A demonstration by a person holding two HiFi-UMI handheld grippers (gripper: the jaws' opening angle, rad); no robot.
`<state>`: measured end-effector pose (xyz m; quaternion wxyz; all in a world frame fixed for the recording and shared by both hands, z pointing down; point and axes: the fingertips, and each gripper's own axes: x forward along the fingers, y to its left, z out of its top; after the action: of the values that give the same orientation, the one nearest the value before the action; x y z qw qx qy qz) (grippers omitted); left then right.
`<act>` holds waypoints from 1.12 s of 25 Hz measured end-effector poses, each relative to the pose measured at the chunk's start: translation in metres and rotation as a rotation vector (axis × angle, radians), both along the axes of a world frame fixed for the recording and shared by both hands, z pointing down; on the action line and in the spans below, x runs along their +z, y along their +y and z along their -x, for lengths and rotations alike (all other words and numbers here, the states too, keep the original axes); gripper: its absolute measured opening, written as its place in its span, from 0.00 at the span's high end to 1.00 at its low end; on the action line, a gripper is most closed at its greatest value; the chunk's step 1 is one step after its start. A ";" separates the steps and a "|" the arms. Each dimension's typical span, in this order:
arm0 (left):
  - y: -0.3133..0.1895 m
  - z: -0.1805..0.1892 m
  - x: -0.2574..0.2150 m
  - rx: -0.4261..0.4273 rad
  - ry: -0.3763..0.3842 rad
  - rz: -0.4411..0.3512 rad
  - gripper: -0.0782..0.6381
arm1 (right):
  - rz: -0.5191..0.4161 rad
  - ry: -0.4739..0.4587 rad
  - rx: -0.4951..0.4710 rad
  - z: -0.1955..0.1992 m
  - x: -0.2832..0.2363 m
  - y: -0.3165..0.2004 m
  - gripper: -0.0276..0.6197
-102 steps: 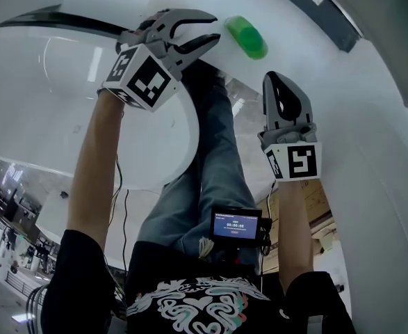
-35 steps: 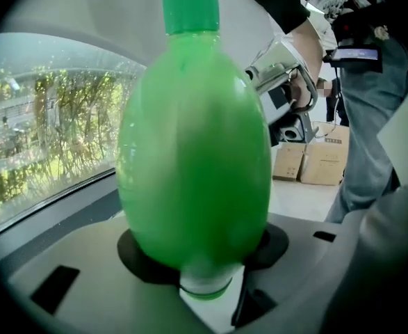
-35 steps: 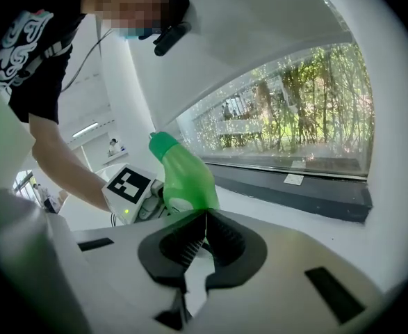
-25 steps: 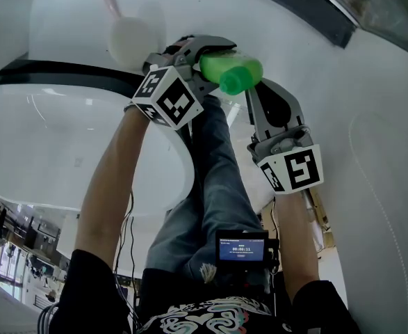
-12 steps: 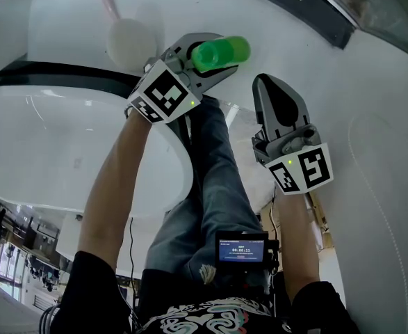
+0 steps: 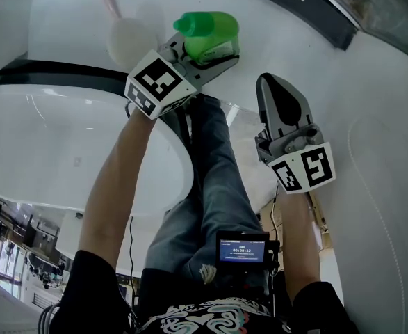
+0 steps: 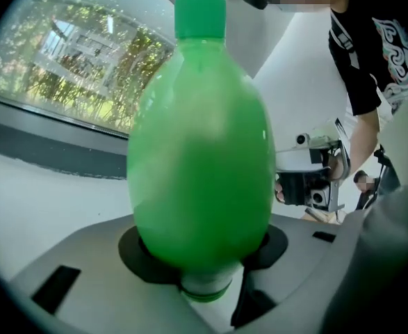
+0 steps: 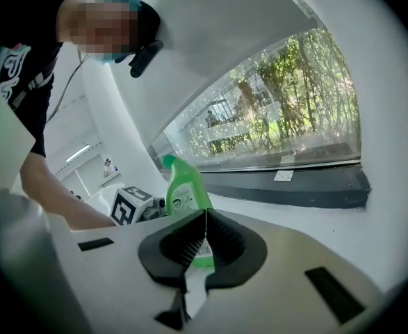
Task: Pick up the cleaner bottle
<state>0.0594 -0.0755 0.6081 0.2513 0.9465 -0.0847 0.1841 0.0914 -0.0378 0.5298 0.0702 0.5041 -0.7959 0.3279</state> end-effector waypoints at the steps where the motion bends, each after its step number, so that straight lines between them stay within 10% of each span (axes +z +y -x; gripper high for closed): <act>1: -0.001 0.000 0.001 -0.022 0.010 0.028 0.60 | 0.001 -0.001 -0.001 0.000 0.000 0.000 0.91; 13: -0.001 -0.005 -0.021 -0.130 0.158 0.238 0.60 | -0.001 -0.016 0.022 -0.004 -0.004 -0.002 0.91; 28: -0.014 0.030 -0.062 -0.276 0.212 0.275 0.60 | -0.053 0.010 0.030 -0.002 -0.034 -0.014 0.91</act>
<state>0.0298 -0.0891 0.5462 0.4082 0.8968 -0.1604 0.0575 0.0931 -0.0518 0.4955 0.0562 0.5192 -0.7963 0.3052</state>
